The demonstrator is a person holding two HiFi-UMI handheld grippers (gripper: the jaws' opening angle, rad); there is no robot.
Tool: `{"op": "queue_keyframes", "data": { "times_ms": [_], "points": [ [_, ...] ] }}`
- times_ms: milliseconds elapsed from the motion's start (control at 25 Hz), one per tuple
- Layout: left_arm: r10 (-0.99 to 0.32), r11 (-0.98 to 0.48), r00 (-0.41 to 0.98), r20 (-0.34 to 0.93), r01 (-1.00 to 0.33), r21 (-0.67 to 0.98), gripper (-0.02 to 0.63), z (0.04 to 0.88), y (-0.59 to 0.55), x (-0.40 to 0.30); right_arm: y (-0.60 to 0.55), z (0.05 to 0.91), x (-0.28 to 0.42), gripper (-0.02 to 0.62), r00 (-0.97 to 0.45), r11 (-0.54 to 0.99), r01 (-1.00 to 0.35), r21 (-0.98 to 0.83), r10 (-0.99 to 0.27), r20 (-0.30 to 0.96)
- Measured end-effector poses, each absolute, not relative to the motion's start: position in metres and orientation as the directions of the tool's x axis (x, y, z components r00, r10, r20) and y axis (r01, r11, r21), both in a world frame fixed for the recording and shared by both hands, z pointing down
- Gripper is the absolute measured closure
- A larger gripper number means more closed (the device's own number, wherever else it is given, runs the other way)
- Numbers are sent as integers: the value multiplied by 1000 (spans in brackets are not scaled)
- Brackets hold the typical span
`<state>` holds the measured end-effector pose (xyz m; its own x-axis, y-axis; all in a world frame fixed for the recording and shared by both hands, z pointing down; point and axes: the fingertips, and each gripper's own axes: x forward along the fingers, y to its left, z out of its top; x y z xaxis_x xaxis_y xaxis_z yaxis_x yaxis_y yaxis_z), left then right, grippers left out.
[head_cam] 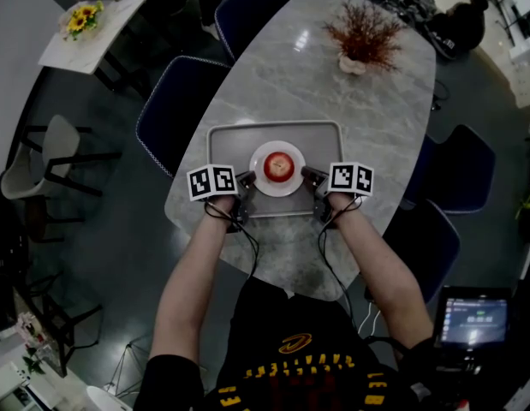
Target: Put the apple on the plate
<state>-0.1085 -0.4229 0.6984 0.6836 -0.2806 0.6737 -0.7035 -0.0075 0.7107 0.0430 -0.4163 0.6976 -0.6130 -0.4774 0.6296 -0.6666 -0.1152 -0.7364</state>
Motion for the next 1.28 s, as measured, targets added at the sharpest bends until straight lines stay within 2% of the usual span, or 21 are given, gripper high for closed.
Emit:
{"op": "queue_keyframes", "data": {
  "times_ms": [160, 400, 560, 760, 960, 1280],
  "points": [
    [-290, -48, 659, 694, -734, 677, 571, 697, -425, -109, -417, 697, 42, 569, -590, -58, -727, -684, -456, 666],
    [-317, -148, 591, 742, -803, 577, 543, 698, -425, -114, -424, 691, 49, 569, -503, 163, -858, -487, -464, 729],
    [-421, -188, 510, 750, -858, 478, 544, 685, -433, -128, -427, 673, 61, 569, -469, 248, -883, -399, -524, 711],
    [-593, -239, 469, 655, -879, 412, 545, 637, -435, -128, -420, 640, 59, 569, -497, 348, -868, -355, -596, 631],
    [-742, -361, 397, 540, -915, 177, 545, 573, -420, -124, -404, 601, 61, 569, -503, 419, -863, -282, -665, 553],
    [-831, -445, 431, 351, -894, 43, 545, 479, -351, -98, -351, 533, 77, 569, -515, 460, -857, -233, -740, 433]
  ]
}}
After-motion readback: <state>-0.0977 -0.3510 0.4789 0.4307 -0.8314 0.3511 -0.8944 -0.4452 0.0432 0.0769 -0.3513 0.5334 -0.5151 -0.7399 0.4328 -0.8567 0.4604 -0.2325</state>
